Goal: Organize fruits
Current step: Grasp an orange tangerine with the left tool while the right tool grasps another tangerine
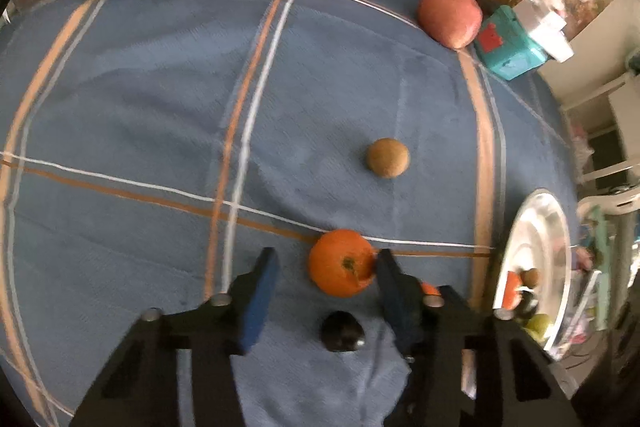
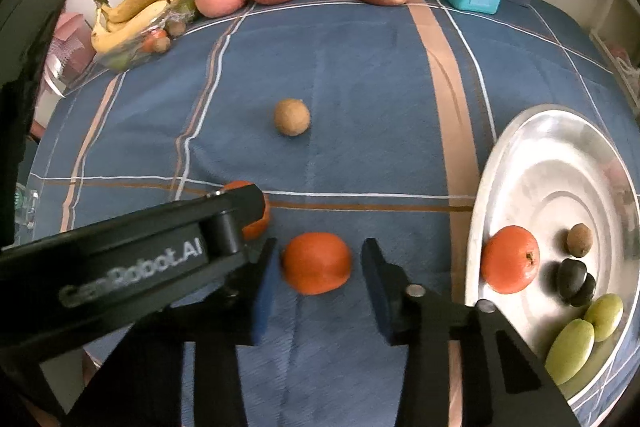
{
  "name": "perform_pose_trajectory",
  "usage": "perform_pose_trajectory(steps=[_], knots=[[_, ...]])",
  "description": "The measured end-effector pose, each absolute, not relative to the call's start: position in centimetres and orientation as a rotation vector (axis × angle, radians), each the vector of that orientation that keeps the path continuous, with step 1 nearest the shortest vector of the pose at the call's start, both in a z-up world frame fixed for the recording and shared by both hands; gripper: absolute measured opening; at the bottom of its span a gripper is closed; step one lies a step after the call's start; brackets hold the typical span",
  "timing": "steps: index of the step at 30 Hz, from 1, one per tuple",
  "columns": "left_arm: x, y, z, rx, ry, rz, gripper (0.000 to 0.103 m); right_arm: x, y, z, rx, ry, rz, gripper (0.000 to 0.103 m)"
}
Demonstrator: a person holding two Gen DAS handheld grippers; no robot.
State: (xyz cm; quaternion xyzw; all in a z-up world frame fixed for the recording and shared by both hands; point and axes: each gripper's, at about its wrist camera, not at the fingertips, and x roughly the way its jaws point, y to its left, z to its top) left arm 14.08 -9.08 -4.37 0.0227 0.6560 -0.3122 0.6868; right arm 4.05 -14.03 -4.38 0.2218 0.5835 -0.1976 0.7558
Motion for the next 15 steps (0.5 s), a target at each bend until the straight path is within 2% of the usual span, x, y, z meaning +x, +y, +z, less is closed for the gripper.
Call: perform_pose_trajectory(steps=[1,5,11,15], knots=[[14.1,-9.1,-4.4,0.034,1.477,-0.708,0.041,4.1,-14.0,-4.4,0.483,1.272,-0.430,0.038],[14.2,-8.9,-3.8,0.014,1.467,-0.711,0.031,4.0,-14.0,-4.2,0.497,1.262,-0.416,0.038],[14.7,-7.7,-2.3,-0.028,1.431,-0.716,0.026,3.9,-14.1,-3.3,0.500,1.228,-0.406,0.037],[14.9,-7.5,-2.3,-0.047,1.442,-0.723,0.026,3.7,-14.3,-2.9,0.512,1.219,-0.408,0.037]])
